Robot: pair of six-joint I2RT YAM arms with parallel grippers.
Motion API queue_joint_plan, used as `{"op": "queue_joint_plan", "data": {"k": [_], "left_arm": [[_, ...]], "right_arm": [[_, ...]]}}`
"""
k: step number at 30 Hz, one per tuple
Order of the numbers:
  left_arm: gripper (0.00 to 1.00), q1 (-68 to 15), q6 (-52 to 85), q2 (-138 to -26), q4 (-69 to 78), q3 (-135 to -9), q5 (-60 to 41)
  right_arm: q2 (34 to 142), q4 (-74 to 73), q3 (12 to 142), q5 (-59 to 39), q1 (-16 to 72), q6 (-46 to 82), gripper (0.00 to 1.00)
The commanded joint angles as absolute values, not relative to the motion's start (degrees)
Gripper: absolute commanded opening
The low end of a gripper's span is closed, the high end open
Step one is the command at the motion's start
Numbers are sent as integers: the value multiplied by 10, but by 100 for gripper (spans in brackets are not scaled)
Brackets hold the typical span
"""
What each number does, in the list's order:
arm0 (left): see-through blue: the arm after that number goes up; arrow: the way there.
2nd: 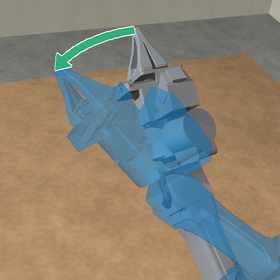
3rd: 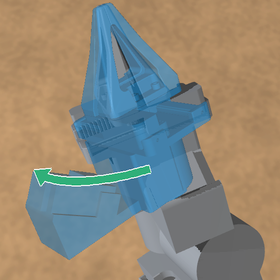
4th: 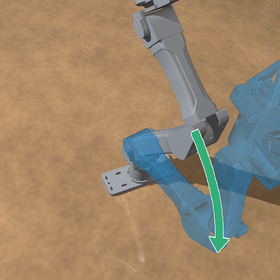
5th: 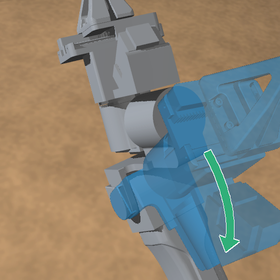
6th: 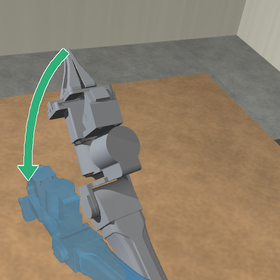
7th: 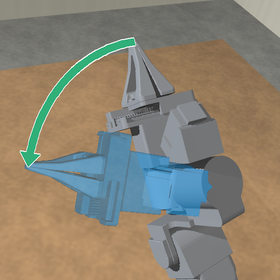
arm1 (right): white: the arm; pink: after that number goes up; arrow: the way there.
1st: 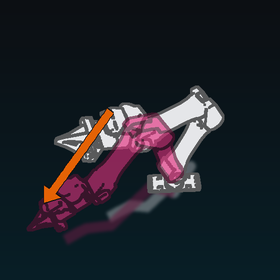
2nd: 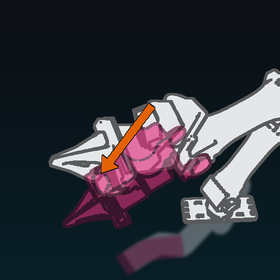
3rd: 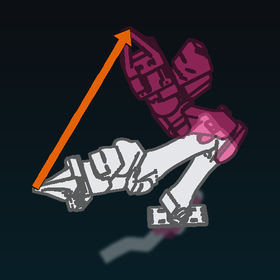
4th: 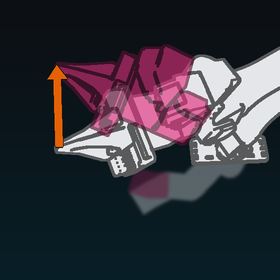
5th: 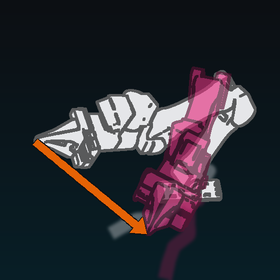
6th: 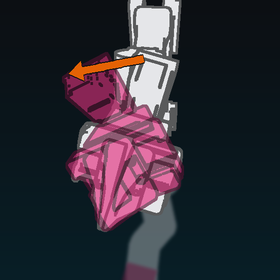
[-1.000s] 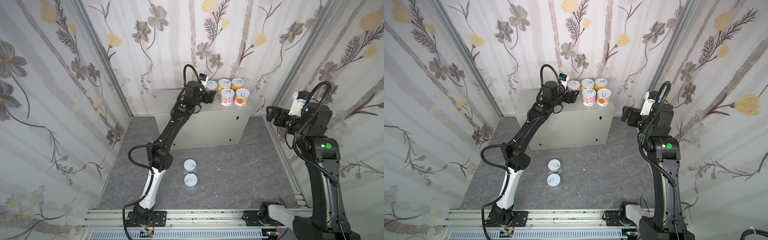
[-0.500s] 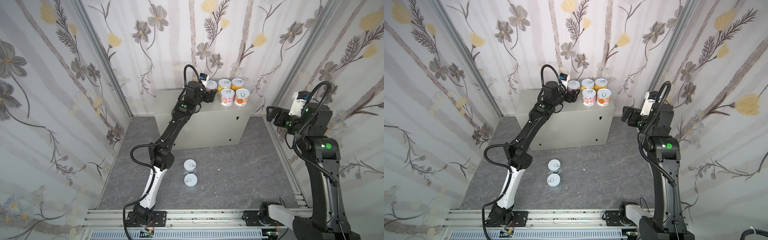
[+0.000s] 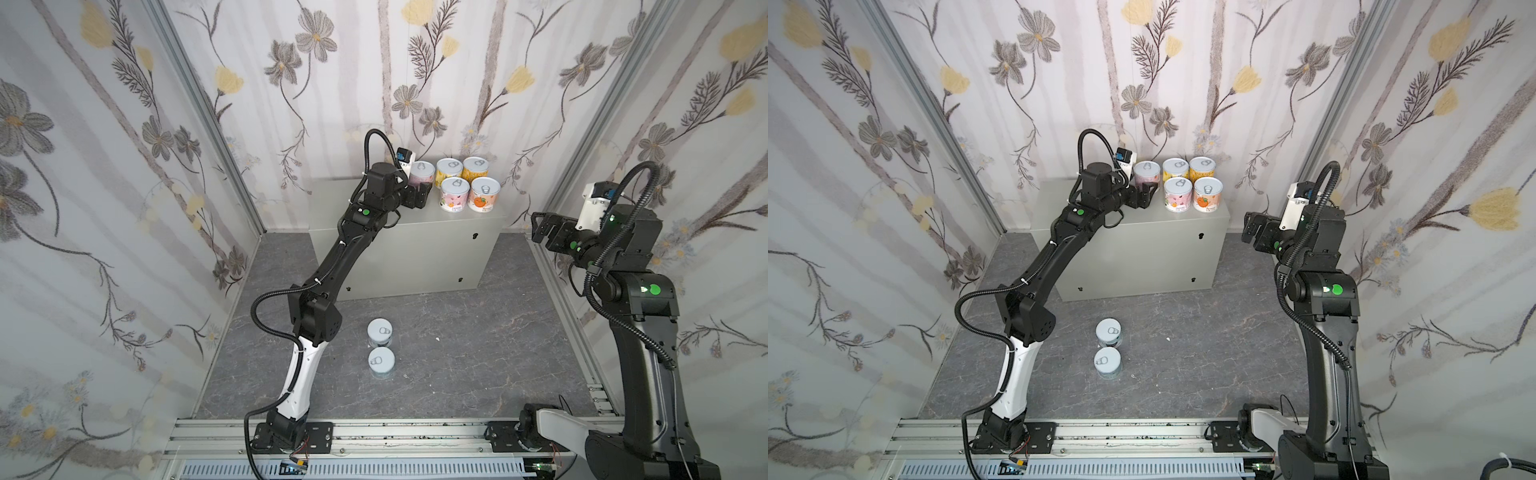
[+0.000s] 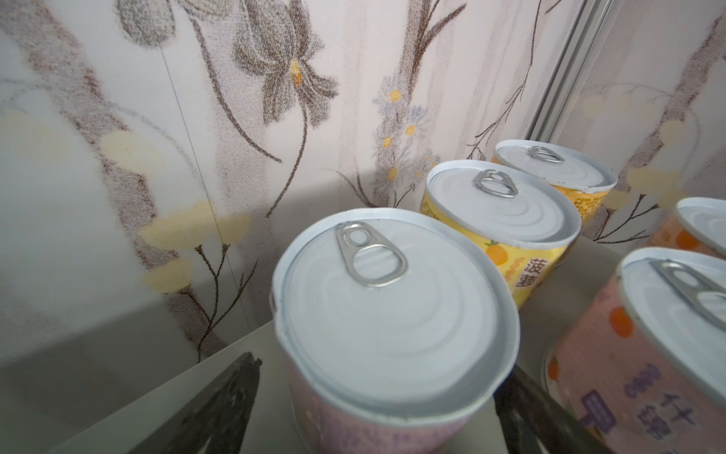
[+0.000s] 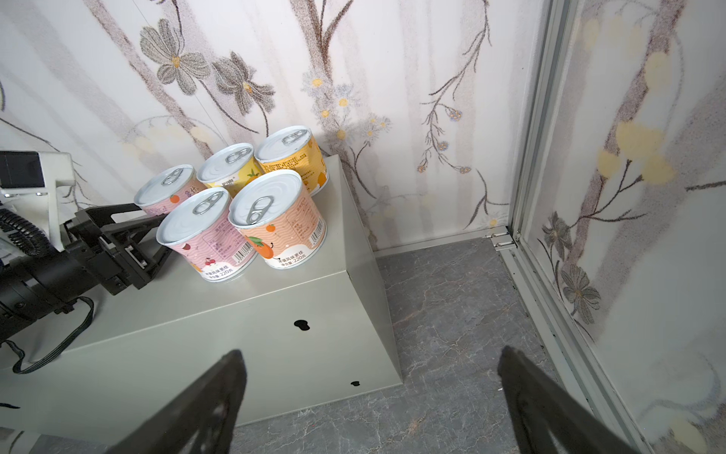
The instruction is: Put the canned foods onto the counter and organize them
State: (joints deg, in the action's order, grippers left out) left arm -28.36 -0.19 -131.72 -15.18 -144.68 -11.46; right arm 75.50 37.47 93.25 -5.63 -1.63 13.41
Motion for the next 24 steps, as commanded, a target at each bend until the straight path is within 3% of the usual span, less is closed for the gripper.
{"op": "queue_joint_plan", "data": {"k": [1,24], "left_arm": [[89,-279,-6,-1315,-136,-1447,-140],[75,-270,10,-1366,-145,-1531,-199]], "right_arm": [[756,347,932,-61,-17,134,100],[755,348,933,-54,-18,132,100]]}}
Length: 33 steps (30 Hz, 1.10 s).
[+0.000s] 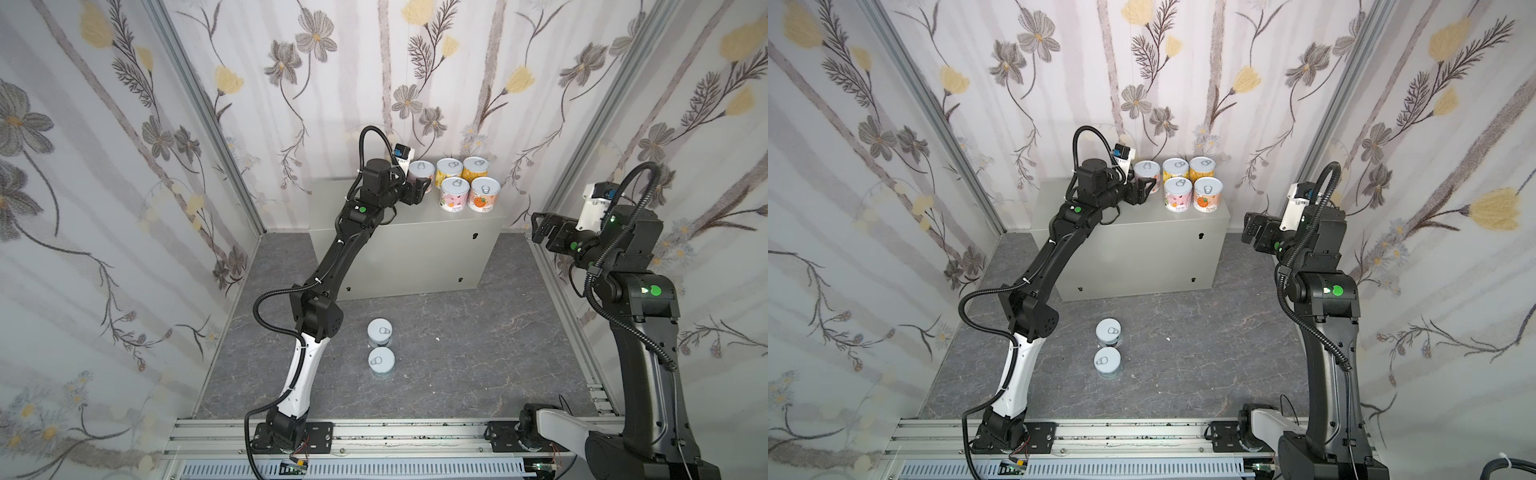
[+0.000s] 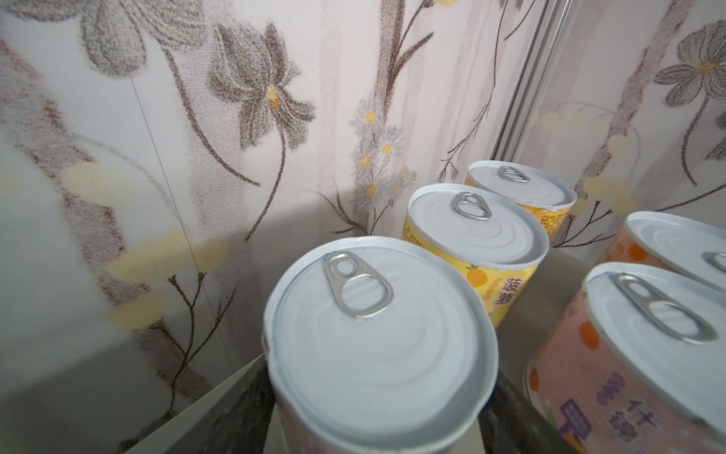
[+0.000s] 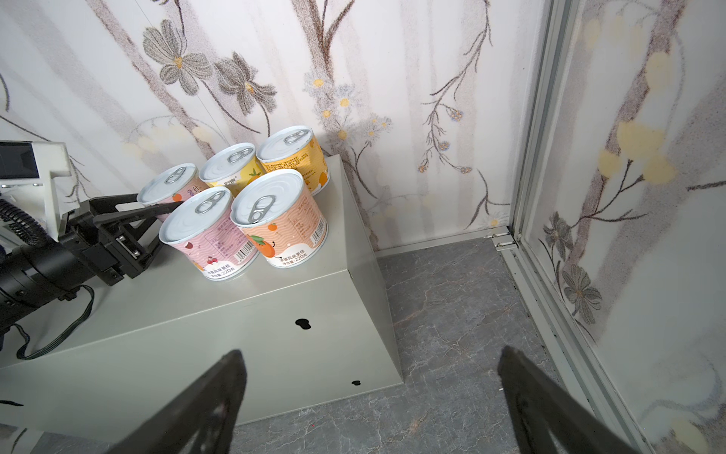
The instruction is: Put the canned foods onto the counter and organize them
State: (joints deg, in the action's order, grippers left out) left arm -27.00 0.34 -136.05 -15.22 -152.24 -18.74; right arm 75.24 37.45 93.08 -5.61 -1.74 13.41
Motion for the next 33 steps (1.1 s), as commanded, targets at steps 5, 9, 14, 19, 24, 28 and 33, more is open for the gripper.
{"op": "queue_joint_plan", "data": {"k": [5,9,14,19,24,28,33], "left_arm": [[75,-271,10,-1375,-141,-1540,-191],[75,-271,11,-1379,-139,-1543,-188],[76,-271,10,-1382,-139,-1543,-184],[76,-271,11,-1384,-136,-1545,-181],[77,-271,10,-1387,-135,-1547,-181],[77,-271,11,-1390,-135,-1552,-183],[77,-271,12,-1394,-136,-1557,-183]], "right_arm": [[754,350,933,-54,-17,132,100],[754,349,932,-52,-18,132,100],[754,351,932,-51,-18,131,100],[755,351,933,-51,-18,131,100],[755,350,934,-51,-19,130,100],[755,351,934,-50,-20,130,100],[756,350,935,-51,-20,130,100]]}}
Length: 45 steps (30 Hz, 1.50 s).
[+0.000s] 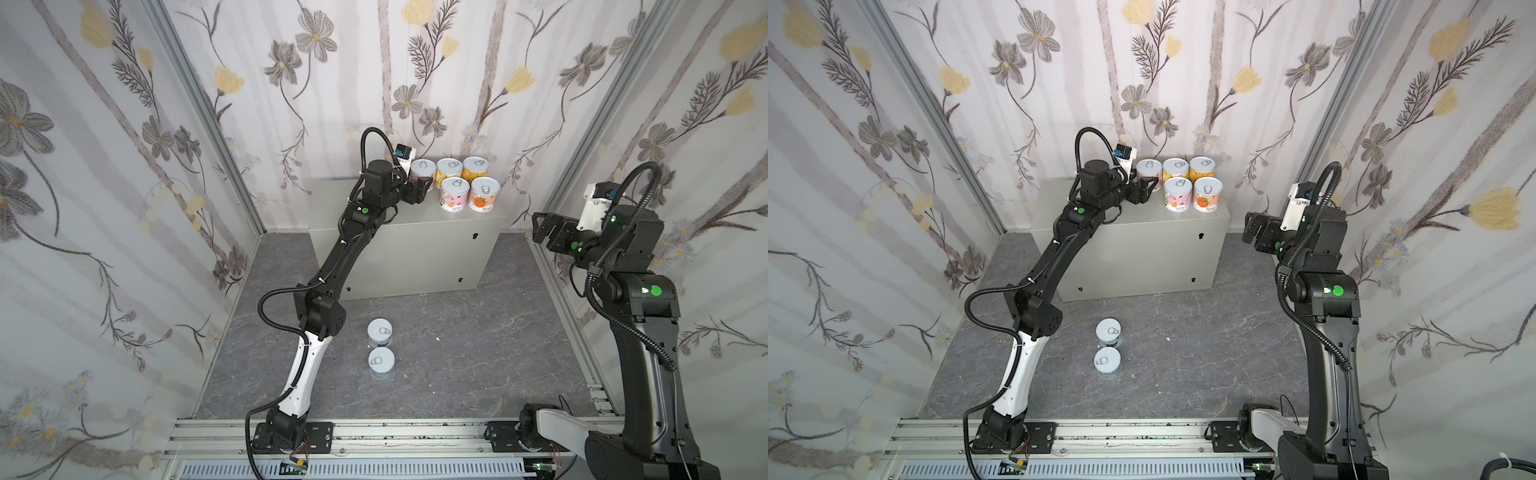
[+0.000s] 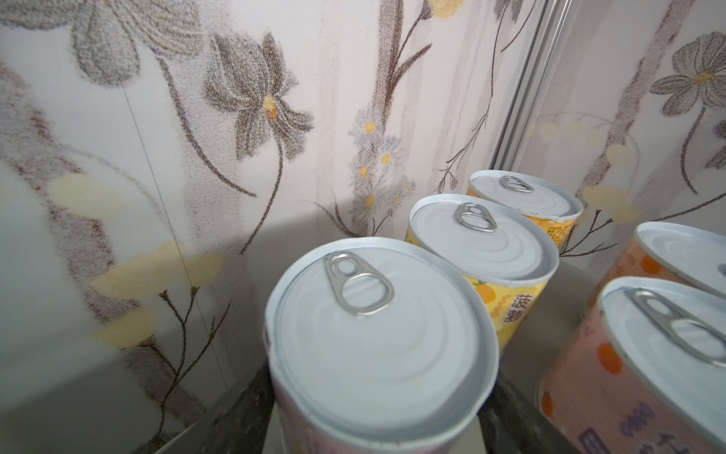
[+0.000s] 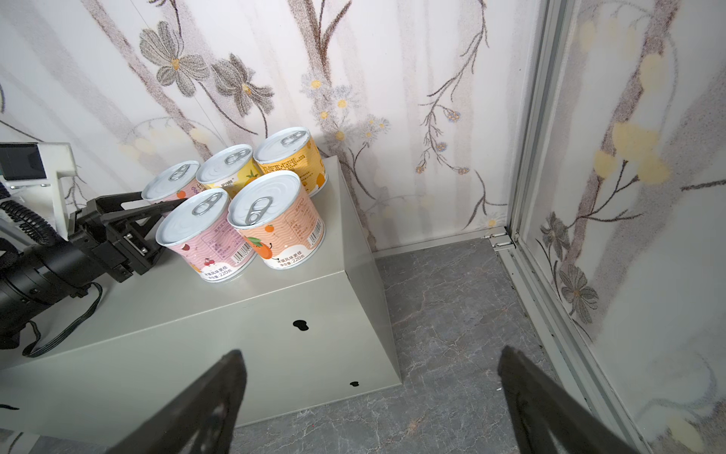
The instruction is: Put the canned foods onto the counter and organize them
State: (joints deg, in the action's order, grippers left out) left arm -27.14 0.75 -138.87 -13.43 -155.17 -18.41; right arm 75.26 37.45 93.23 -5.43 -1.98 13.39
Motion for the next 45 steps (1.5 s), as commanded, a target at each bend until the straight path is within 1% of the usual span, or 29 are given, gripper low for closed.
{"op": "queue_joint_plan", "data": {"k": [1,23,30,32,33,36,39,45], "left_arm": [[77,-272,12,-1394,-137,-1558,-184],[80,-274,12,-1395,-143,-1557,-189],[79,-274,13,-1396,-138,-1557,-191],[82,-275,12,-1395,-141,-1557,-191],[85,-274,11,-1394,-142,-1557,-192],[99,-274,10,-1388,-148,-1553,-184],[100,-270,21,-1361,-127,-1515,-178],[100,-268,25,-1257,-73,-1356,-155]], "right_arm": [[756,350,936,-51,-20,130,100],[753,351,932,-49,-21,129,100],[754,351,930,-49,-21,129,100],[754,350,931,-49,-21,129,100],[754,350,931,-49,-21,129,100],[755,349,932,-52,-21,130,100],[756,348,932,-58,-21,132,100],[753,347,929,-68,-21,136,100]]}}
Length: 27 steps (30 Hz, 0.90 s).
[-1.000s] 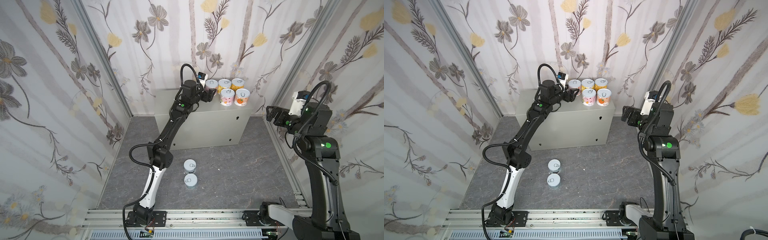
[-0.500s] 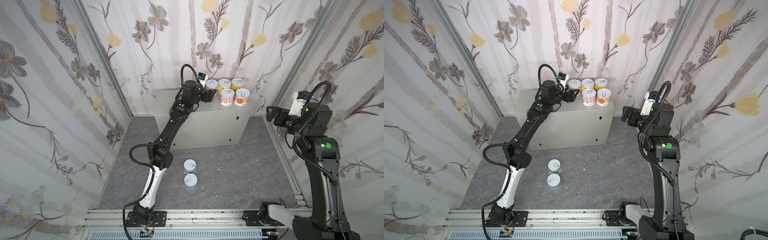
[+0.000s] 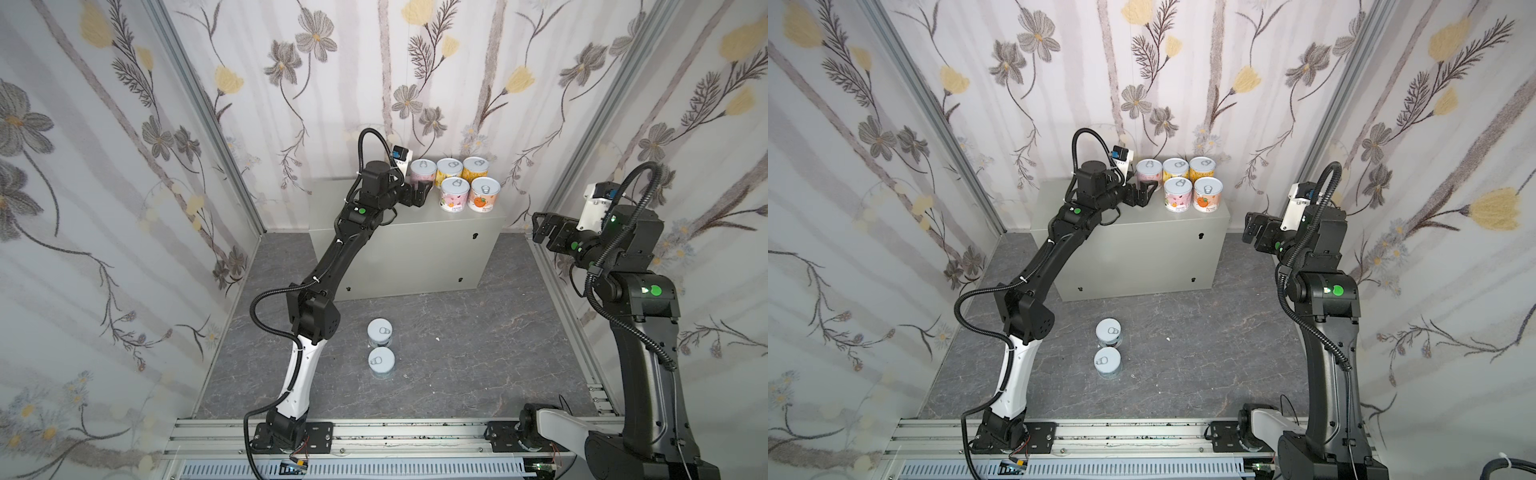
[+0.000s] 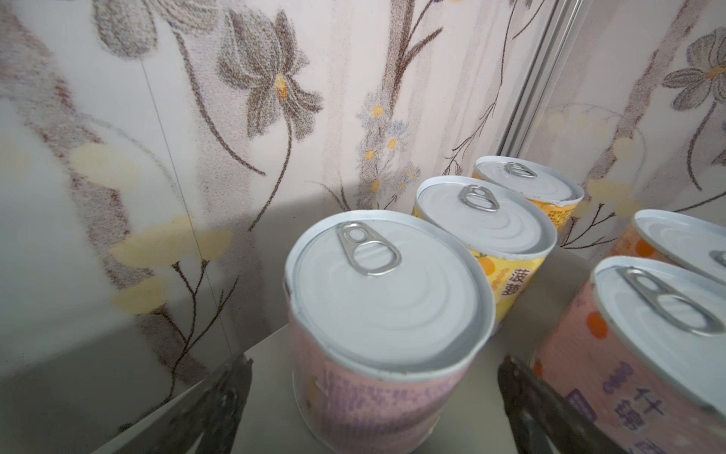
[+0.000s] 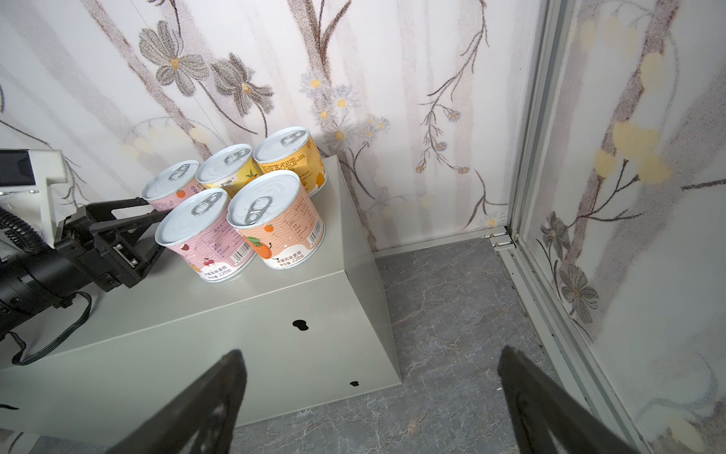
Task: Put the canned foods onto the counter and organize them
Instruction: 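Lift the left gripper up and back from the can group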
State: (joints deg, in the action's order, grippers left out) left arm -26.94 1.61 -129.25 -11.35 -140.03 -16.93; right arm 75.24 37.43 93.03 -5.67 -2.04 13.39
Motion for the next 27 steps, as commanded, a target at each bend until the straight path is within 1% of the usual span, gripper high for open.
{"op": "queue_joint_plan", "data": {"k": [1,3,6,10,17,22,27], "left_arm": [[100,-268,27,-1238,-66,-1330,-152],[100,-268,34,-1212,-68,-1303,-151],[100,-268,63,-1199,-104,-1316,-170],[100,-269,126,-1211,-142,-1364,-241],[100,-269,216,-1245,-138,-1433,-353],[100,-270,255,-1298,-174,-1527,-381],[100,-270,281,-1309,-160,-1534,-394]], "right_arm": [[752,347,928,-71,-21,137,100],[751,345,927,-75,-21,141,100],[746,343,925,-84,-21,144,100],[739,341,917,-95,-19,149,100],[725,341,908,-101,-11,149,100],[717,341,904,-100,-10,148,100],[713,341,905,-99,-10,147,100]]}}
